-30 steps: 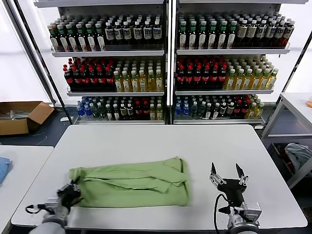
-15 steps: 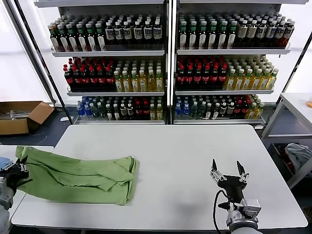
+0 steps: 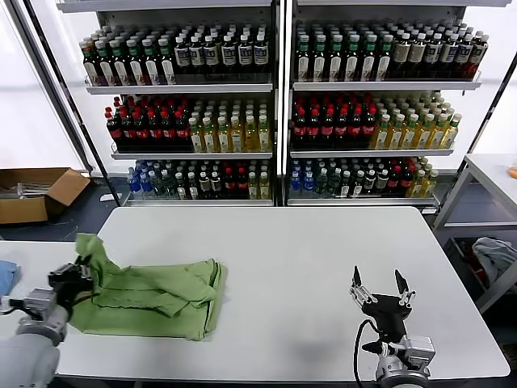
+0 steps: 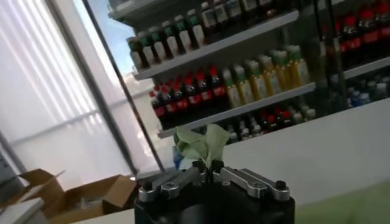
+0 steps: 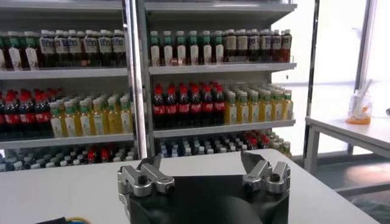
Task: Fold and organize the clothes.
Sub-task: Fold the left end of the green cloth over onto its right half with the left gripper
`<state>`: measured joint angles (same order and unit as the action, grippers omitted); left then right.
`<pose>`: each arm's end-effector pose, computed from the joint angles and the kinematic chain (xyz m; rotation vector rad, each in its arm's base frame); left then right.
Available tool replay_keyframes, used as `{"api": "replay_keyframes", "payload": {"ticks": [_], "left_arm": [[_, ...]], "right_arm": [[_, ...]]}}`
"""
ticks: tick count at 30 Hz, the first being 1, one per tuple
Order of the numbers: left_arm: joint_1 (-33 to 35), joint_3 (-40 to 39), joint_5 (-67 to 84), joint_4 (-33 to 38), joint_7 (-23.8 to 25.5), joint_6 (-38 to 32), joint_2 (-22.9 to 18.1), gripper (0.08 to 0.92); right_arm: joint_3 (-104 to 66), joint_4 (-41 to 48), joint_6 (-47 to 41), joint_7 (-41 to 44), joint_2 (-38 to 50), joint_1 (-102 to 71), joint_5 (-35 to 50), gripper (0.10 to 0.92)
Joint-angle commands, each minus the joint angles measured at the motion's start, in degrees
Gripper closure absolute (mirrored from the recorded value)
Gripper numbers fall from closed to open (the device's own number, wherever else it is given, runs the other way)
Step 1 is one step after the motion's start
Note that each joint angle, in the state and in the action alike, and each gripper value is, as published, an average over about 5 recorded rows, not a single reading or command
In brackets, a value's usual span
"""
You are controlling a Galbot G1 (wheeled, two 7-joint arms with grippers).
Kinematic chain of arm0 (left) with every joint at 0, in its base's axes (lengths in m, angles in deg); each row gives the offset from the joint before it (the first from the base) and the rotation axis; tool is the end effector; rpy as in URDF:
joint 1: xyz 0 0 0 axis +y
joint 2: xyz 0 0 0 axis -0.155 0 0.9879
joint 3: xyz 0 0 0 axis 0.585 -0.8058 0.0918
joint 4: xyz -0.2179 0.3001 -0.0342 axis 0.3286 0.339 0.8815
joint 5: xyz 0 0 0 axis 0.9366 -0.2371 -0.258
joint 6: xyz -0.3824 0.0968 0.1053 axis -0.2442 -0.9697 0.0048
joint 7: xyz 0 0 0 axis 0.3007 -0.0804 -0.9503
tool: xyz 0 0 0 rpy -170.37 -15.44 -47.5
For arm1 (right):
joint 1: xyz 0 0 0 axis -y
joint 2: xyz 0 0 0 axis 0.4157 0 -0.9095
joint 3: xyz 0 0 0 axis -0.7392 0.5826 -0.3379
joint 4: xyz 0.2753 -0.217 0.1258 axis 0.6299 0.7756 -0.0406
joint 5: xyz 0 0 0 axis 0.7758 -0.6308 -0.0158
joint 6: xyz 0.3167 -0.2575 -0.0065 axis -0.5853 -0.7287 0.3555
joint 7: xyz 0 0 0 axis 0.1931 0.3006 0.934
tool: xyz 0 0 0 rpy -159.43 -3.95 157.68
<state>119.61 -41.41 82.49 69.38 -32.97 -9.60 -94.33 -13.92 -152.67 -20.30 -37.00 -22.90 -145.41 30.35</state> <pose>0.2939 0.1852 -0.2499 0.0977 -2.8169 -0.4522 0.2082 -0.0040 -0.2419 -0.2206 -2.9988 -0.0127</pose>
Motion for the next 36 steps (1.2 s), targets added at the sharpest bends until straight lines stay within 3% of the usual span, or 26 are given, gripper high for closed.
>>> {"api": "replay_keyframes", "payload": {"ticks": [1,13,24,36], "left_arm": [[-3.9,-16.4,-7.2,3.3,-0.4,1.9,-10.5,0.898],[-7.1,-22.4,-10.4,1.0,0.1,2.8,-11.8,0.898],[-7.4,-26.2,-14.1,-4.9,1.7,1.0,-13.9,0.898],[-5.4,-28.3,-16.1,-5.5,0.7,-2.5,-16.6,0.893]], "right_arm": [[-0.5,-1.3,0.6,0.0,-0.9,-2.9,-1.3,0.203],[-0.5,0.1,1.7,0.1,-2.4,-3.9,-2.3,0.203],[-0.2,1.4,1.8,0.1,-2.3,-3.3,-2.3,0.203],[0.2,2.7,1.8,0.1,-2.1,-2.7,-2.2,0.203]]}}
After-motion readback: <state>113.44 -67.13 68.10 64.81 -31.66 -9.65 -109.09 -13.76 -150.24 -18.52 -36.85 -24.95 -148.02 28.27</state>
